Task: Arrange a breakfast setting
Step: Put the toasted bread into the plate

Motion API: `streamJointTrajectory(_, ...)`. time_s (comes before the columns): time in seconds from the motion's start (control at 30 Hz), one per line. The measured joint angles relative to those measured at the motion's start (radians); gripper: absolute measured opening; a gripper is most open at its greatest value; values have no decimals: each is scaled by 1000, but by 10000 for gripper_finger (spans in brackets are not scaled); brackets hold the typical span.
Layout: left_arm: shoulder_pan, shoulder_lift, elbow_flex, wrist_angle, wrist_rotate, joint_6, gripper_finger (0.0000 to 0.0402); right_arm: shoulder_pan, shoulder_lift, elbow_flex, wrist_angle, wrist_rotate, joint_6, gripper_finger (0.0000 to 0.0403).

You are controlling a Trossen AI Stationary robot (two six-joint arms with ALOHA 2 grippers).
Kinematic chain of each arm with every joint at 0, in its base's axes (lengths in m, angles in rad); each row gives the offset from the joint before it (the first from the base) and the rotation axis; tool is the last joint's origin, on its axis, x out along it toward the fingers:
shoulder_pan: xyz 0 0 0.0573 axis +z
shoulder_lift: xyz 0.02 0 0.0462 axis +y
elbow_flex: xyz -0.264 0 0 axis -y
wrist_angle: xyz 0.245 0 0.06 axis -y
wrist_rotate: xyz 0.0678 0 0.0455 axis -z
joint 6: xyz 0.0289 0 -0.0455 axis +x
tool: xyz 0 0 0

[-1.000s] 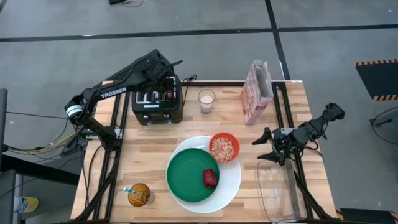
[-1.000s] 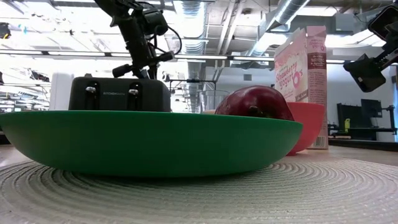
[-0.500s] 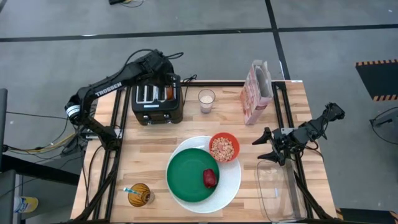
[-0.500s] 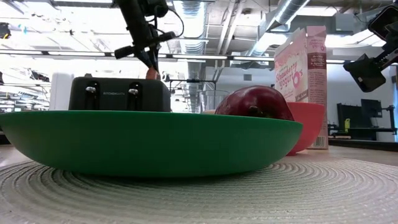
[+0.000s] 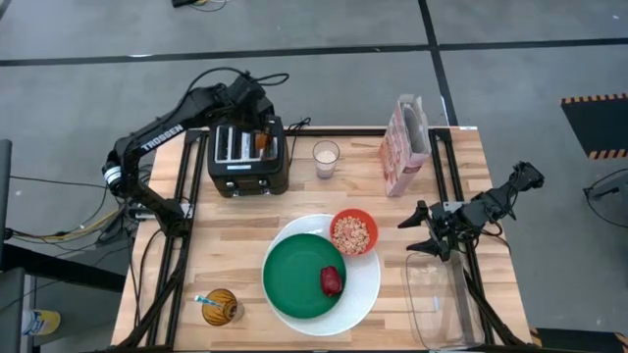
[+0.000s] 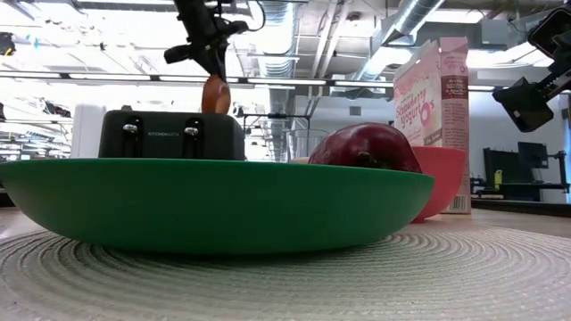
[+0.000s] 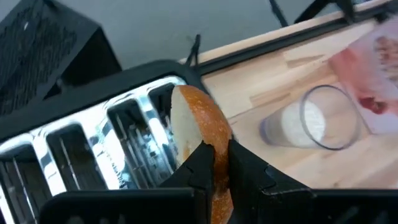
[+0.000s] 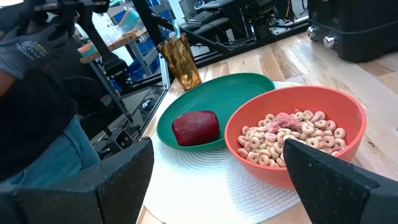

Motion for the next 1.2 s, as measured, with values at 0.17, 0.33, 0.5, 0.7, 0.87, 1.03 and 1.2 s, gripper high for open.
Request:
streamJointTrajectory(0.17,-20,0,32,-34,17,81,21,0,0,0,0,0,0,378)
streamJointTrajectory(0.33,-44,-4,42,-54,19,129,21,0,0,0,0,0,0,378)
streamJointTrajectory(0.5,-92,-28,42,-64,17,183,21,0,0,0,0,0,0,378)
streamJointTrajectory(0.7,-189,-73,42,-69,2,251,21,0,0,0,0,0,0,378)
streamJointTrajectory(0.87,-297,-94,42,-108,-67,284,21,0,0,0,0,0,0,378)
streamJointTrajectory(1.03,-434,-95,42,-133,-142,284,21,0,0,0,0,0,0,378)
streamJointTrajectory(1.2,-569,-95,42,-135,-201,258,21,0,0,0,0,0,0,378)
